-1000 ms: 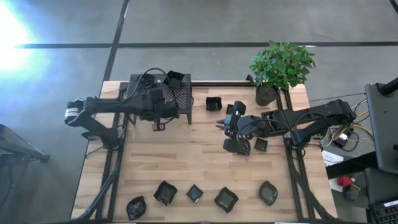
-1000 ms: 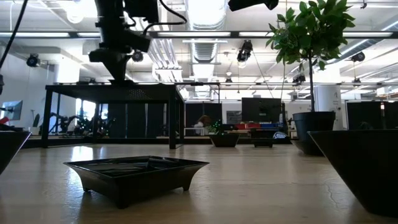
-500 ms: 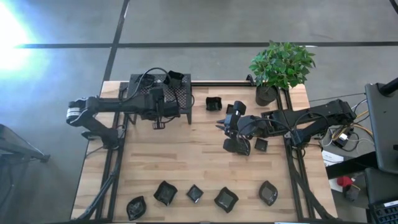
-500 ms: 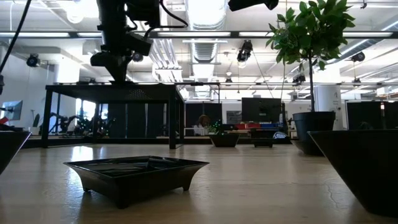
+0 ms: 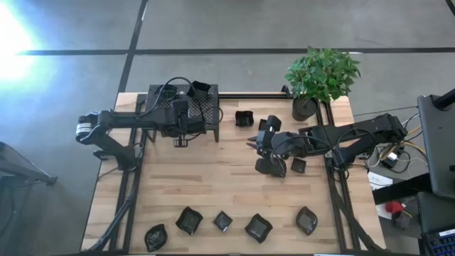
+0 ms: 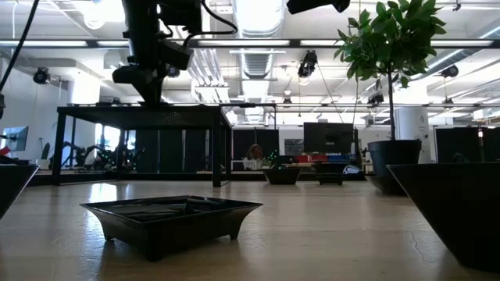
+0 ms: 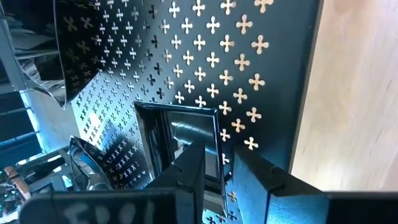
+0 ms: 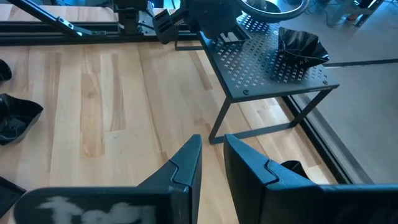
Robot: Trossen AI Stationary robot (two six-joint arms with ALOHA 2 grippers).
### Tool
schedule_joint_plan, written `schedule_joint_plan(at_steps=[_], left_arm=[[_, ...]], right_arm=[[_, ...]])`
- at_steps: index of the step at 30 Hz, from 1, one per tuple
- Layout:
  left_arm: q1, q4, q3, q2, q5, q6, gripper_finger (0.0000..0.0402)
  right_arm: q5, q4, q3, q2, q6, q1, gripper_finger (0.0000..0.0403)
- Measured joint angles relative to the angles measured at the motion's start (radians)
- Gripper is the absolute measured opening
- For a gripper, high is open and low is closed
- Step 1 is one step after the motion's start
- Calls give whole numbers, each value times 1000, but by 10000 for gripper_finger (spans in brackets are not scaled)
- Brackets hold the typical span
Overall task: Pick & Place Mini shaped plates
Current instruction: Stack the distorted square plate on top of the distorted square plate on the shelf
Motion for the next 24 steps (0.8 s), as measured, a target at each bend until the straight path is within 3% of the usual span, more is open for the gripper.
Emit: schedule_joint_plan(at_steps=[9, 19, 24], left_arm=[[-1, -1, 0, -2, -74, -11, 74], [-16, -82, 81, -7, -57, -84, 74], [-38, -91, 135, -22, 29, -144, 74]], right_arm=[[0, 0, 0, 0, 3, 0, 63], [0, 0, 0, 0, 0, 0, 63], [0, 0, 0, 0, 1, 0, 63]])
